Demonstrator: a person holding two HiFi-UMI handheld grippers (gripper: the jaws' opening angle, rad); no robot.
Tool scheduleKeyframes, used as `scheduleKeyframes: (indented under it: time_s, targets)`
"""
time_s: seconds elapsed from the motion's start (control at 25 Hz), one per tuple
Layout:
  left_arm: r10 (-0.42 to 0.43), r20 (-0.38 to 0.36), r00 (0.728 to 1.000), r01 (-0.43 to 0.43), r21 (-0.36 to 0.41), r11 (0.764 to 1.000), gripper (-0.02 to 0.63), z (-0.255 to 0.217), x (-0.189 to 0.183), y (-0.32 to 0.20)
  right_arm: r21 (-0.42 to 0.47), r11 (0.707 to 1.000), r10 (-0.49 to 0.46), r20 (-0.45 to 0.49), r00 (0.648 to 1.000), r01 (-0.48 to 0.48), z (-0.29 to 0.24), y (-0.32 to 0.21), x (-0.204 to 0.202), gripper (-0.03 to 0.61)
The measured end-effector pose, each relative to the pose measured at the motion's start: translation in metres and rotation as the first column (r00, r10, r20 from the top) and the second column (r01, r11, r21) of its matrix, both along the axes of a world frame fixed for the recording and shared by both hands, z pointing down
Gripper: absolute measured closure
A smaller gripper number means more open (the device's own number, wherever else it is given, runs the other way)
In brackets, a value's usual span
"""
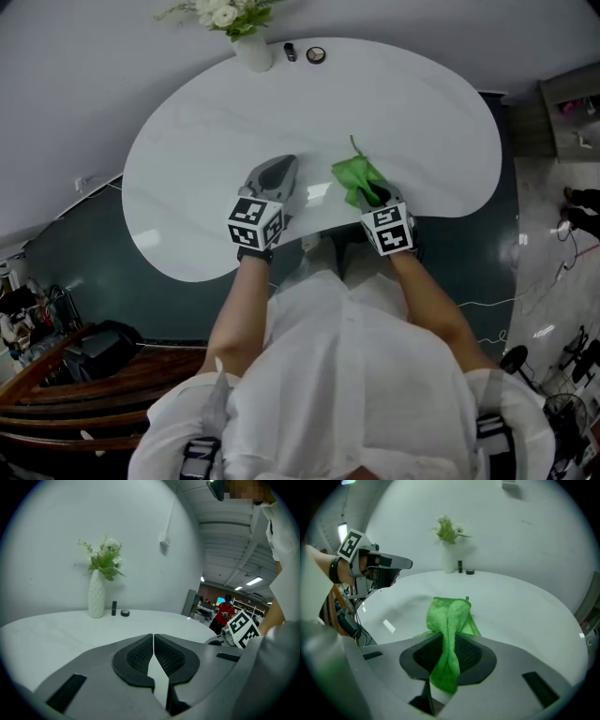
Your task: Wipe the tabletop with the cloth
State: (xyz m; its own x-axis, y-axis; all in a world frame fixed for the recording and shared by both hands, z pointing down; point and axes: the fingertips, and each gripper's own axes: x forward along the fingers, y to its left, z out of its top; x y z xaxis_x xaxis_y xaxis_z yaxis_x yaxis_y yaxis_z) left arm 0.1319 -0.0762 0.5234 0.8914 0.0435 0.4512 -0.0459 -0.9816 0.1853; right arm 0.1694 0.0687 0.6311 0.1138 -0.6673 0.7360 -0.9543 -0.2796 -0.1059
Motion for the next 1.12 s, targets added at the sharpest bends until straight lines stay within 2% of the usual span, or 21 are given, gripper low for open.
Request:
scheduleKeyframes:
  time_s: [0.16,0.32,0.48,0.68,0.8,1.12]
  targets:
    - [0.049,0.006,0.999,-0.049,-0.001,0.999,0.594,-0.001,0.052,0.034,-0.011,0.994,0.106,-0.027,0.994,-0.106,0.003,0.062,0.072,0.509]
    - [0.076,0.008,0.997,-0.076,-0.003,0.997,0.594,-0.001,0.097,0.063,-0.026,0.972,0.231,-0.044,0.972,-0.233,0.005,0.131,0.138,0.509]
    - [0.092,0.004,0.996,-0.092,0.003,0.996,0.594,-0.003,0.134,0.087,-0.052,0.937,0.342,-0.07,0.937,-0.346,0.006,0.196,0.197,0.509]
    - [0.087,0.008,0.996,-0.087,0.01,0.996,0.594,-0.004,0.161,0.106,-0.083,0.873,0.473,-0.101,0.875,-0.481,0.008,0.259,0.26,0.509]
    - [0.071,0.011,0.997,-0.071,0.017,0.997,0.594,-0.004,0.17,0.114,-0.101,0.851,0.503,-0.129,0.855,-0.516,0.01,0.279,0.288,0.509]
    - [-0.025,-0.002,1.0,0.025,0.036,0.999,0.594,-0.009,0.176,0.119,-0.101,0.841,0.512,-0.171,0.842,-0.532,0.01,0.269,0.334,0.509]
